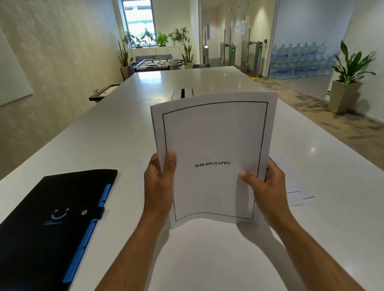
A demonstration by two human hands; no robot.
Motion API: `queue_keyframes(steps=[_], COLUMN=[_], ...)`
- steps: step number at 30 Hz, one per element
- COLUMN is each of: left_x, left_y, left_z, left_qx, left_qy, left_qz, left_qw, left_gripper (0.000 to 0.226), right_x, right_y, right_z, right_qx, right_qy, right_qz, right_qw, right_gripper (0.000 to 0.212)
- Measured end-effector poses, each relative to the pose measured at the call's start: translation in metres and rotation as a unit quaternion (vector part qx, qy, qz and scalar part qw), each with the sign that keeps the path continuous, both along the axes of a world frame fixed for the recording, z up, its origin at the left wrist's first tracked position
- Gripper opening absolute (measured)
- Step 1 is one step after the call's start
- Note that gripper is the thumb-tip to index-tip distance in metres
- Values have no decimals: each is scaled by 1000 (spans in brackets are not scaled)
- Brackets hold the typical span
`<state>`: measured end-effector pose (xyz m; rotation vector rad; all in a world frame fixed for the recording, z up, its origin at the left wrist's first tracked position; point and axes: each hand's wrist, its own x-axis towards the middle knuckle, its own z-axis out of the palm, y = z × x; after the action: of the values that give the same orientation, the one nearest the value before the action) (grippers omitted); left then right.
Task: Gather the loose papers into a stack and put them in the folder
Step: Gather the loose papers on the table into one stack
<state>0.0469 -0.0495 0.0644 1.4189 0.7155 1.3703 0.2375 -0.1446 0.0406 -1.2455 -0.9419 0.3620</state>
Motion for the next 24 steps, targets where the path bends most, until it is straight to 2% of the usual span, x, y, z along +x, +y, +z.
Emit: queue_keyframes(steps=[2, 4, 7, 9, 12, 14, 16, 19, 24], left_x=[0, -2, -8, -13, -15, -14, -11, -6, -3], left_y=[6, 18, 43, 55, 62, 65, 65, 65, 66], left_z=[-3, -7, -28, -43, -57, -59, -58, -58, -63], left_qx=[-38, -84, -138, -167, -167, -153, -145, -137, -126], left_qy=[-16, 14, 183, 288, 370, 402, 422, 436, 441], left_qz=[27, 84, 151, 167, 197, 201, 193, 174, 141], left_qw=[999, 993, 962, 928, 892, 880, 874, 873, 877], left_gripper=[37, 43, 41, 54, 68, 74, 80, 87, 97], right_x=[9, 20, 37, 50, 73, 90, 103, 115, 125], right_y=[-1, -3, -6, -8, -8, -7, -6, -6, -2], right_z=[3, 6, 8, 6, 0, -6, -9, -13, -20], right_qx=[-4, -13, -36, -69, -146, -188, -229, -280, -360], right_qy=[-7, 3, 86, 151, 173, 159, 133, 84, 19], right_qz=[-16, -28, -33, -40, -88, -131, -161, -185, -209], right_qw=[1000, 1000, 995, 985, 970, 960, 951, 938, 909], right_gripper=[33, 34, 33, 30, 19, 19, 33, 26, 40])
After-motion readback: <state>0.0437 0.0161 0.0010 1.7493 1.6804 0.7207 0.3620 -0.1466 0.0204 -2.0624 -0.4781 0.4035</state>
